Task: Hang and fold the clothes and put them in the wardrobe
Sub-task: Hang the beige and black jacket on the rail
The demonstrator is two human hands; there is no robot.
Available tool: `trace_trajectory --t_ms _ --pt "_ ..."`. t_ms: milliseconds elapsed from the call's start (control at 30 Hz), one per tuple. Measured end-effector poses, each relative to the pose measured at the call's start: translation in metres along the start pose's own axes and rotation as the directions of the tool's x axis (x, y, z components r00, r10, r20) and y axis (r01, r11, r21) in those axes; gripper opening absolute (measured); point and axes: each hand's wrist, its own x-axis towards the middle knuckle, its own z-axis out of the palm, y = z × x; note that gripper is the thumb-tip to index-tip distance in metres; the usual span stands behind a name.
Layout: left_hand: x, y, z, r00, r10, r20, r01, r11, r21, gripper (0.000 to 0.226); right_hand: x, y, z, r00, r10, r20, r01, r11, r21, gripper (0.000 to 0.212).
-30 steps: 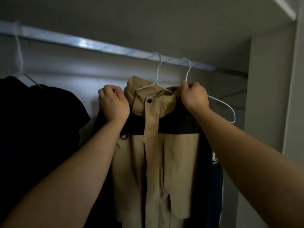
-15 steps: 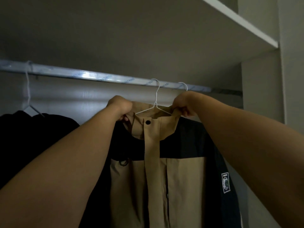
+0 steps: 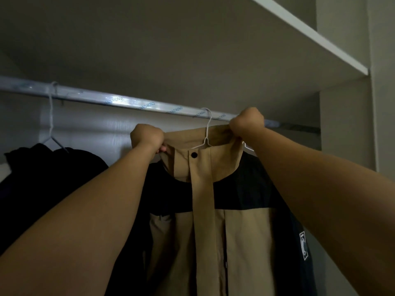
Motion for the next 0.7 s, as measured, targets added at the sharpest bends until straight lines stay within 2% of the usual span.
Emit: trace_trajectory --t_ms 67,100,167,233,267,333,400,433,500,567,633,700 --pt "-0.001 -0.003 0.001 1.000 0.007 -0.003 -0.008 0.999 -0.054 0.019 -0.004 0.017 0.005 0.998 0.062 -0.014 -0.057 0.969 0.239 0.020" --pt "-0.003 -0.004 0.003 1.000 0.019 0.002 -0.019 0.997 -0.080 0.020 -0.007 0.026 0.008 0.998 0.052 -0.026 -0.041 0.949 0.312 0.022" --pt "-0.007 -0.009 0.005 0.998 0.055 -0.008 -0.056 0.989 -0.138 0.027 -0.021 0.047 0.021 0.992 -0.096 -0.086 0.120 0.932 0.342 0.017" --pt "-0.007 -0.017 0.004 0.997 0.064 -0.044 -0.069 0.988 -0.140 0.039 -0.040 0.071 0.036 0.953 -0.260 -0.158 0.292 0.926 0.238 0.025" --pt "-0.005 -0.024 0.002 0.996 0.060 -0.067 -0.065 0.995 -0.072 0.041 -0.048 0.084 0.042 0.935 -0.290 -0.203 0.322 0.936 0.144 0.032" --pt "0.000 -0.047 -0.002 0.996 0.041 -0.073 -0.024 0.977 0.214 0.035 -0.060 0.108 0.053 0.922 -0.299 -0.246 0.290 0.954 -0.070 0.038" --pt "0.000 -0.076 -0.005 1.000 0.018 0.007 -0.019 0.908 0.419 0.032 -0.064 0.124 0.058 0.937 -0.302 -0.174 0.253 0.932 -0.259 0.044" --pt "-0.001 -0.091 -0.006 0.998 0.026 0.053 -0.046 0.907 0.419 0.031 -0.064 0.128 0.060 0.942 -0.311 -0.125 0.257 0.910 -0.324 0.046" --pt "-0.001 -0.114 -0.005 0.992 0.065 0.107 -0.090 0.965 0.246 0.028 -0.061 0.129 0.061 0.946 -0.318 -0.069 0.268 0.883 -0.384 0.046" --pt "0.002 -0.124 -0.001 0.993 0.097 0.074 -0.102 0.992 0.080 0.029 -0.057 0.129 0.065 0.946 -0.318 -0.058 0.265 0.867 -0.422 0.040" --pt "0.000 -0.128 0.003 0.987 0.163 0.017 -0.163 0.983 0.083 0.032 -0.058 0.132 0.068 0.933 -0.350 -0.080 0.274 0.839 -0.470 0.031" --pt "-0.005 -0.136 0.003 0.967 0.249 -0.056 -0.238 0.959 0.157 0.031 -0.060 0.136 0.070 0.929 -0.358 -0.094 0.273 0.834 -0.480 0.026"
